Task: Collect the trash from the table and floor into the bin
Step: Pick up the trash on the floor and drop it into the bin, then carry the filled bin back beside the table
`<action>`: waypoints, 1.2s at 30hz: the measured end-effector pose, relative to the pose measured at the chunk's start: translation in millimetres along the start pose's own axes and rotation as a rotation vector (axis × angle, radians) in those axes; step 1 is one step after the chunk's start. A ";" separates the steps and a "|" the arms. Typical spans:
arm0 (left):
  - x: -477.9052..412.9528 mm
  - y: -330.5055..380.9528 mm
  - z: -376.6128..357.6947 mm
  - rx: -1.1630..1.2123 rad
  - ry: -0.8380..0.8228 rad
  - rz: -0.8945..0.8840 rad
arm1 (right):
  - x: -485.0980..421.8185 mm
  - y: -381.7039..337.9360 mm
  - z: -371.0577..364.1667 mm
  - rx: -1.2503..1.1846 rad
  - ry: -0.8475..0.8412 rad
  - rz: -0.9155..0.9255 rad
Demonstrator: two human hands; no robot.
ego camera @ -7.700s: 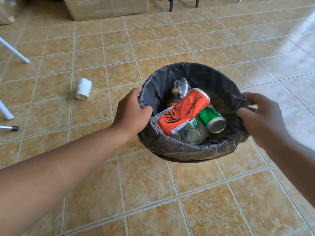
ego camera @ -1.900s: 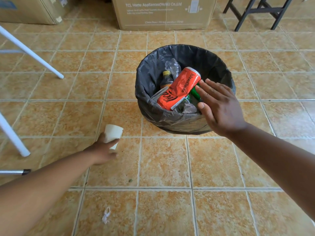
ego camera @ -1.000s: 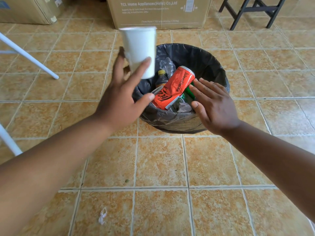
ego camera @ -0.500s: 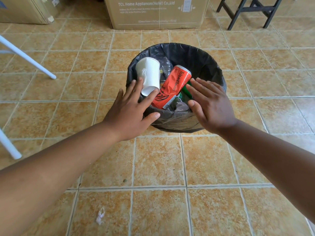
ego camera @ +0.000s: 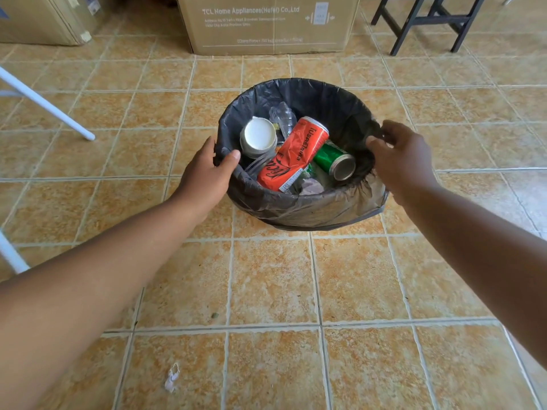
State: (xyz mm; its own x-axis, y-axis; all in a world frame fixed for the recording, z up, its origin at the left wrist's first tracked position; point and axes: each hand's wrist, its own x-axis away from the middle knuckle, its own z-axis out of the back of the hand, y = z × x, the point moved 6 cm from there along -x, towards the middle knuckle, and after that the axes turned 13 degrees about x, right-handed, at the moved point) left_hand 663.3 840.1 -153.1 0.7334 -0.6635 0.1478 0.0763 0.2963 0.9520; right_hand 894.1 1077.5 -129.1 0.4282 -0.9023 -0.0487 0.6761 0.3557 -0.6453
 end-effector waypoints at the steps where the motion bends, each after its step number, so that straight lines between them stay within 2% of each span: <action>1: -2.5 -4.0 0.4 0.041 -0.002 0.030 | 0.2 3.8 -4.5 -0.042 -0.045 -0.042; 4: -6.9 -10.0 -0.4 0.125 -0.009 0.065 | 2.1 10.9 -14.0 -0.185 -0.122 -0.109; 8: -9.7 -10.5 -1.4 0.156 -0.007 0.056 | -0.4 15.5 -21.9 -0.302 -0.140 -0.166; 18: -5.4 -4.6 -8.7 0.176 0.000 0.011 | -7.1 19.4 -33.7 -0.442 -0.195 -0.179; 22: 22.3 8.2 -6.3 0.196 -0.029 0.012 | 17.1 15.3 -18.7 -0.470 -0.192 -0.207; 28: 97.4 64.8 22.7 0.216 -0.062 0.057 | 75.5 -19.5 47.6 -0.463 -0.277 -0.200; 36: 215.3 216.3 87.5 0.201 -0.054 0.207 | 154.5 -115.0 203.0 -0.457 -0.405 -0.215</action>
State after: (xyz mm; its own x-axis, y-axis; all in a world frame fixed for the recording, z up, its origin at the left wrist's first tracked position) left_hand 778.6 701.2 108.1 0.6821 -0.6402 0.3534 -0.2107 0.2907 0.9333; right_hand 1004.2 946.6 92.4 0.5647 -0.7467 0.3514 0.4870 -0.0423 -0.8724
